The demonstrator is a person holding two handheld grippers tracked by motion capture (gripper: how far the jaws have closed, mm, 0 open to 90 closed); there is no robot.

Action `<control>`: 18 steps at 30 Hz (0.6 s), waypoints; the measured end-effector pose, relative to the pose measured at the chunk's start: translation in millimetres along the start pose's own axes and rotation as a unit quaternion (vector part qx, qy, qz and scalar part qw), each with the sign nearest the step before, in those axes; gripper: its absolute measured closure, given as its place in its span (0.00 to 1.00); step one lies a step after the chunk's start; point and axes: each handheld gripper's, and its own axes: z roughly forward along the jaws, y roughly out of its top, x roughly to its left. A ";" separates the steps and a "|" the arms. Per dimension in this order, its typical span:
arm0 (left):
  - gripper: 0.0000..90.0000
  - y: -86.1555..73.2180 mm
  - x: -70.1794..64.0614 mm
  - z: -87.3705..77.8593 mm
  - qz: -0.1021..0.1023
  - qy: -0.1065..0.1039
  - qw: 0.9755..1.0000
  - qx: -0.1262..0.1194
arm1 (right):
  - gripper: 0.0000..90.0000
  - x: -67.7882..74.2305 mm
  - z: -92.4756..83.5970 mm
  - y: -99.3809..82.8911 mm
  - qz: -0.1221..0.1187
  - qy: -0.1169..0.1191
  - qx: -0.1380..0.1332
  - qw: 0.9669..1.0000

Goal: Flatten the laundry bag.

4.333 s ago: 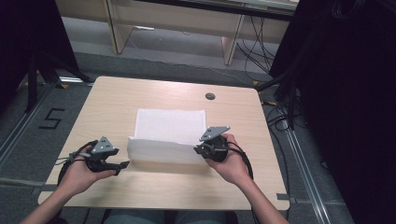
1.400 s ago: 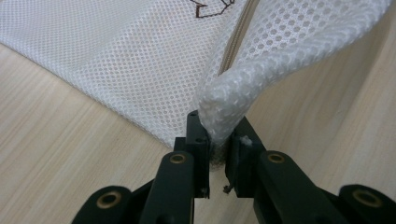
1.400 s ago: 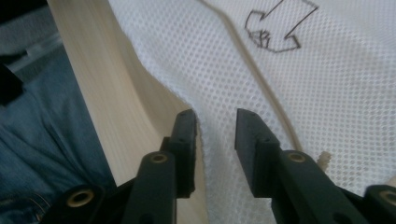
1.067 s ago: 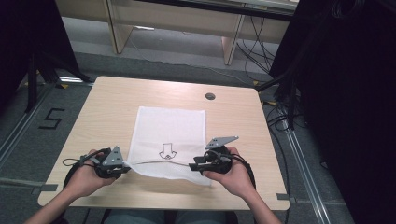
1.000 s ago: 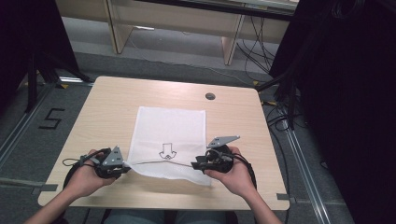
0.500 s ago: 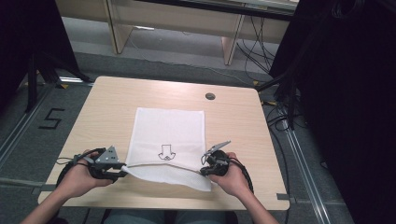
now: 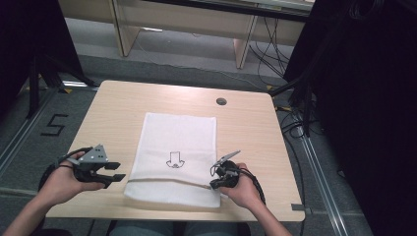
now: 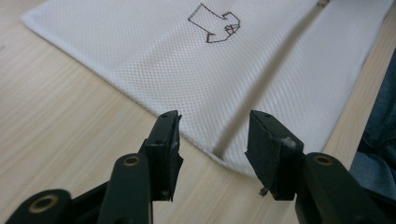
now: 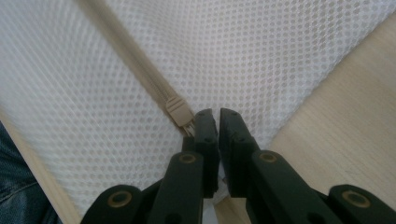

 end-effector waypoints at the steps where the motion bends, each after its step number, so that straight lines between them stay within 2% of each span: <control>1: 0.61 1.7 1.3 -2.2 -0.001 0.004 1.000 -0.002 | 0.96 0.2 0.6 -0.3 0.001 0.002 -0.001 1.000; 2: 0.62 3.2 0.7 -2.5 -0.009 0.014 1.000 -0.008 | 0.96 0.6 0.7 -0.3 0.001 0.001 0.002 1.000; 3: 0.64 3.2 0.7 -2.5 -0.009 0.014 1.000 -0.008 | 0.96 0.6 0.7 -0.3 0.001 0.001 0.002 1.000; 4: 0.64 4.9 -0.6 -1.1 -0.011 0.012 1.000 -0.013 | 0.96 0.9 0.8 -0.1 0.000 0.001 0.002 1.000; 5: 0.69 7.7 -4.3 4.7 -0.017 0.006 1.000 -0.013 | 0.96 1.2 0.9 -0.3 0.000 -0.001 0.001 1.000; 6: 0.71 7.7 -4.3 4.7 -0.017 0.006 1.000 -0.013 | 0.96 1.8 0.6 -0.6 0.005 0.000 0.003 1.000; 7: 0.73 11.8 -9.2 14.1 -0.011 -0.008 1.000 -0.003 | 0.96 1.2 1.0 -0.8 0.001 -0.002 -0.001 1.000; 8: 0.75 11.8 -9.2 14.1 -0.011 -0.008 1.000 -0.003 | 0.96 1.2 1.0 -0.8 0.001 -0.002 -0.001 1.000; 9: 0.75 13.7 -14.2 20.0 -0.023 -0.011 1.000 0.004 | 0.96 1.3 0.9 -1.1 0.003 -0.001 0.000 1.000; 11: 0.83 18.6 -24.7 34.6 -0.025 -0.037 0.999 0.026 | 0.96 1.3 1.0 -1.3 0.003 -0.002 -0.001 1.000; 13: 0.90 24.5 -37.0 51.0 -0.018 -0.059 0.996 0.058 | 0.96 1.6 1.2 -1.5 0.001 -0.004 0.000 1.000; 14: 0.91 24.5 -37.0 51.0 -0.018 -0.059 0.996 0.058 | 0.96 1.6 1.2 -1.5 0.001 -0.004 0.000 1.000; 15: 0.93 28.4 -39.9 57.3 0.011 -0.064 0.993 0.095 | 0.96 1.7 1.3 -1.6 0.003 -0.004 -0.001 1.000; 18: 0.94 30.7 -47.0 67.7 0.010 -0.072 0.992 0.107 | 0.96 0.5 1.6 -1.7 -0.003 -0.004 -0.003 1.000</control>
